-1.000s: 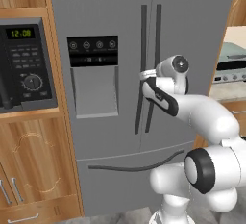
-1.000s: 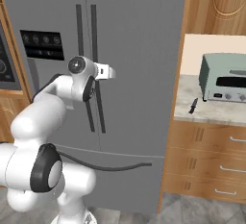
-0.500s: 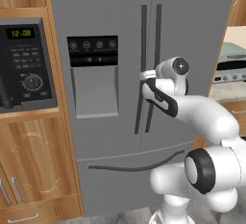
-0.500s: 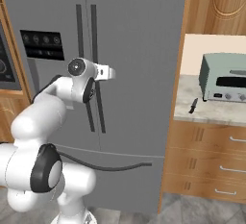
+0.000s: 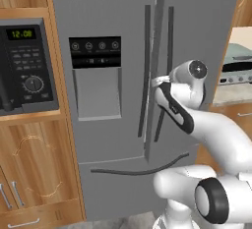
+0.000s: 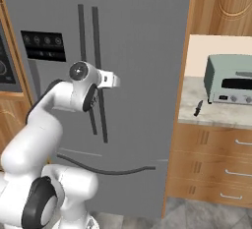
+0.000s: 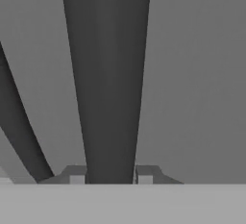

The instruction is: Retrieve the butter from the fridge and place it on a plate on the dining table. Then retrieve the butter knife by the fridge and place it near the plate.

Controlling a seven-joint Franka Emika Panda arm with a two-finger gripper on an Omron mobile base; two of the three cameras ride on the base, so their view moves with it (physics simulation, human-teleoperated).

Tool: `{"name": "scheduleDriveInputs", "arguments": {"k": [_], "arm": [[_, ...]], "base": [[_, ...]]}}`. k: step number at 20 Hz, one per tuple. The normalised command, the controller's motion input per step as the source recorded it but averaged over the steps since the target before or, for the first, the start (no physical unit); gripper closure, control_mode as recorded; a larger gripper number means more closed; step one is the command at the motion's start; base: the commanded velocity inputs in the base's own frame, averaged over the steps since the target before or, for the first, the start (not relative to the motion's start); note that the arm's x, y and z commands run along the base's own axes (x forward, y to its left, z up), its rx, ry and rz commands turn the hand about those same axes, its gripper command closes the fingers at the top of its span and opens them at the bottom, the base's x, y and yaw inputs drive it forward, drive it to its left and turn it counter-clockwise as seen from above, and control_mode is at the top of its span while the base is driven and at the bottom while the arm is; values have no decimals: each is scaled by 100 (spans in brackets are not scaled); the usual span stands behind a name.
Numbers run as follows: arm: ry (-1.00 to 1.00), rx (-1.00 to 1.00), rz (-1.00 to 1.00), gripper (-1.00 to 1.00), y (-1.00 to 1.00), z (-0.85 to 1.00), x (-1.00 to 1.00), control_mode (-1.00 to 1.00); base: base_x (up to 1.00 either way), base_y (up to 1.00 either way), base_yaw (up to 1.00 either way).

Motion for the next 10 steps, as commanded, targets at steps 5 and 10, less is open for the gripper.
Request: {"name": "scheduleDriveInputs", "arguments": {"k": [5,10], "arm": [[25,2,0,100,-80,19,-100,-100],[33,6,0,100,-99,23,-100,-100]], "base": [[0,0,0],[0,0,0]]}}
